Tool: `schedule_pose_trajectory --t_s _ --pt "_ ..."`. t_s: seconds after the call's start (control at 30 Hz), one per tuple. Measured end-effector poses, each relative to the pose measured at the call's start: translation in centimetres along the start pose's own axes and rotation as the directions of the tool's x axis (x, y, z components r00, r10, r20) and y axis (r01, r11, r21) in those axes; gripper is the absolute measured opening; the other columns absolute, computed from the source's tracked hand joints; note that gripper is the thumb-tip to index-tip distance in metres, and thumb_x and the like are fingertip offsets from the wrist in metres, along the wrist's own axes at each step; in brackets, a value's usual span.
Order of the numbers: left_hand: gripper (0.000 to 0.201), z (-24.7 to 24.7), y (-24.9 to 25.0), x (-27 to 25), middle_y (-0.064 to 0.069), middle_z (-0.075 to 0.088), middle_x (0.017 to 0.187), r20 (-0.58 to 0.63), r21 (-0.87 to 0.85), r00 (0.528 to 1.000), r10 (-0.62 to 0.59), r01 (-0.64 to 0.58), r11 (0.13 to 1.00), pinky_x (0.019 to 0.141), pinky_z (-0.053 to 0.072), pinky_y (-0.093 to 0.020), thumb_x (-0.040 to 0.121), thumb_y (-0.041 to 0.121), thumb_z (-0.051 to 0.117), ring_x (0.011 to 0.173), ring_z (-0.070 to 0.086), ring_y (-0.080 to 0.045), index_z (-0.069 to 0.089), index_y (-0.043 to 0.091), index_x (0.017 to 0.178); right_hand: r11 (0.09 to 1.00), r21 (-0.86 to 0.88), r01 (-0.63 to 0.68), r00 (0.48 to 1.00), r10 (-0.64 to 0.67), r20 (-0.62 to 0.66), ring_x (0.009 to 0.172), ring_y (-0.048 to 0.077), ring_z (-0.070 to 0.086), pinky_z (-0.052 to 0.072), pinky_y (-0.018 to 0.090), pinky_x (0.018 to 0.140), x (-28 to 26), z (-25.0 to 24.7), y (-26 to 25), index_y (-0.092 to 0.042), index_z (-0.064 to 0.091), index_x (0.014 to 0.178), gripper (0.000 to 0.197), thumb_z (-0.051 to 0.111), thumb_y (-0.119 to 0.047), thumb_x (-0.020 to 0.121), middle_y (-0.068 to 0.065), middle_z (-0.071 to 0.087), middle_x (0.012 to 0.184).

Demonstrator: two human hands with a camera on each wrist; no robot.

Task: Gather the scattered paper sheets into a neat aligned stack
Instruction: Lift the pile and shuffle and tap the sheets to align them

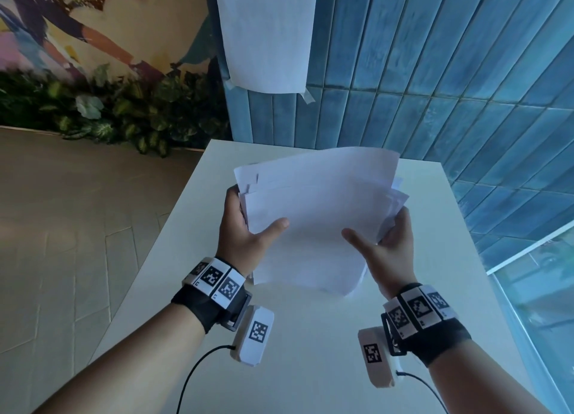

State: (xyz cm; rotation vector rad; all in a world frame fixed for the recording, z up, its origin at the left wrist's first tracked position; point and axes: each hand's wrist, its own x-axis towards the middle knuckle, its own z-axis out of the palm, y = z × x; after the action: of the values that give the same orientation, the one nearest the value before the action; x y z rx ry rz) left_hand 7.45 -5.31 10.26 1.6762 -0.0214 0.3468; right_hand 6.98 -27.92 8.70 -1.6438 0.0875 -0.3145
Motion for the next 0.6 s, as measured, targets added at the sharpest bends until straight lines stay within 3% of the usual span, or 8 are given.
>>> schedule_pose_trajectory --t_s 0.07,0.17,0.23,0.33,0.4,0.53,0.6 --pt "0.063 0.0 -0.8 -0.1 0.003 0.063 0.115 0.005 0.027 1.0 -0.03 0.03 0.999 0.091 0.054 -0.034 0.063 0.011 0.08 0.106 0.064 -0.01 0.043 0.04 0.106 0.999 -0.036 -0.005 1.0 0.005 -0.001 0.101 0.022 0.065 0.055 0.048 0.088 -0.1 -0.2 0.5 -0.038 0.05 0.106 0.062 0.085 -0.013 0.061 0.005 0.065 0.109" --pt "0.066 -0.3 -2.3 -0.1 0.008 0.061 0.112 0.015 0.047 0.995 -0.102 0.101 0.994 0.087 0.054 -0.03 0.061 0.011 0.08 0.101 0.064 -0.005 0.042 0.042 0.105 0.998 0.0 -0.064 0.998 0.064 -0.017 0.094 0.025 0.067 0.057 0.044 0.081 0.1 -0.5 1.3 -0.02 0.042 0.119 0.072 0.085 -0.002 0.064 0.014 0.065 0.105" --pt "0.064 -0.4 -3.5 -0.4 0.006 0.061 0.108 0.03 0.072 0.985 -0.167 0.165 0.984 0.086 0.054 -0.033 0.059 0.012 0.079 0.1 0.064 -0.009 0.042 0.04 0.103 0.984 0.102 -0.146 0.989 0.146 0.002 0.095 0.023 0.069 0.058 0.038 0.076 0.0 -0.7 2.0 -0.015 0.038 0.125 0.079 0.084 0.0 0.063 0.012 0.066 0.108" --pt "0.062 -0.4 -4.9 -1.5 0.01 0.063 0.103 0.065 0.132 0.967 -0.247 0.237 0.963 0.081 0.05 -0.026 0.058 0.014 0.075 0.092 0.062 0.004 0.046 0.027 0.111 0.979 -0.031 -0.2 0.976 0.202 0.084 0.089 0.014 0.071 0.056 0.024 0.068 -0.7 -0.9 3.1 -0.018 0.056 0.107 0.056 0.084 0.001 0.062 0.001 0.072 0.1" --pt "0.062 -0.2 -5.5 -2.0 0.012 0.064 0.105 0.077 0.155 0.962 -0.263 0.249 0.956 0.08 0.047 -0.021 0.06 0.015 0.072 0.091 0.06 0.011 0.049 0.024 0.117 0.969 -0.131 -0.207 0.966 0.224 0.132 0.082 0.008 0.072 0.055 0.023 0.066 -1.1 -0.6 3.6 -0.018 0.064 0.097 0.042 0.083 0.0 0.065 -0.002 0.074 0.092" --pt "0.046 0.3 -5.0 -2.0 0.002 0.066 0.115 0.038 0.104 0.973 -0.228 0.224 0.969 0.086 0.049 -0.023 0.083 0.013 0.068 0.105 0.064 -0.011 0.053 0.017 0.126 0.981 -0.123 -0.149 0.987 0.154 0.037 0.059 -0.003 0.065 0.049 0.017 0.056 -0.7 0.0 3.2 -0.012 0.065 0.081 0.019 0.08 -0.003 0.072 -0.001 0.07 0.075" --pt "0.041 0.1 -4.3 -1.5 -0.001 0.067 0.116 0.022 0.085 0.982 -0.189 0.187 0.979 0.087 0.05 -0.023 0.087 0.011 0.067 0.105 0.064 -0.013 0.054 0.014 0.126 0.989 -0.095 -0.109 0.994 0.11 0.001 0.061 -0.002 0.064 0.05 0.02 0.058 -0.2 0.2 2.4 -0.013 0.064 0.083 0.021 0.079 -0.003 0.073 -0.003 0.07 0.076"
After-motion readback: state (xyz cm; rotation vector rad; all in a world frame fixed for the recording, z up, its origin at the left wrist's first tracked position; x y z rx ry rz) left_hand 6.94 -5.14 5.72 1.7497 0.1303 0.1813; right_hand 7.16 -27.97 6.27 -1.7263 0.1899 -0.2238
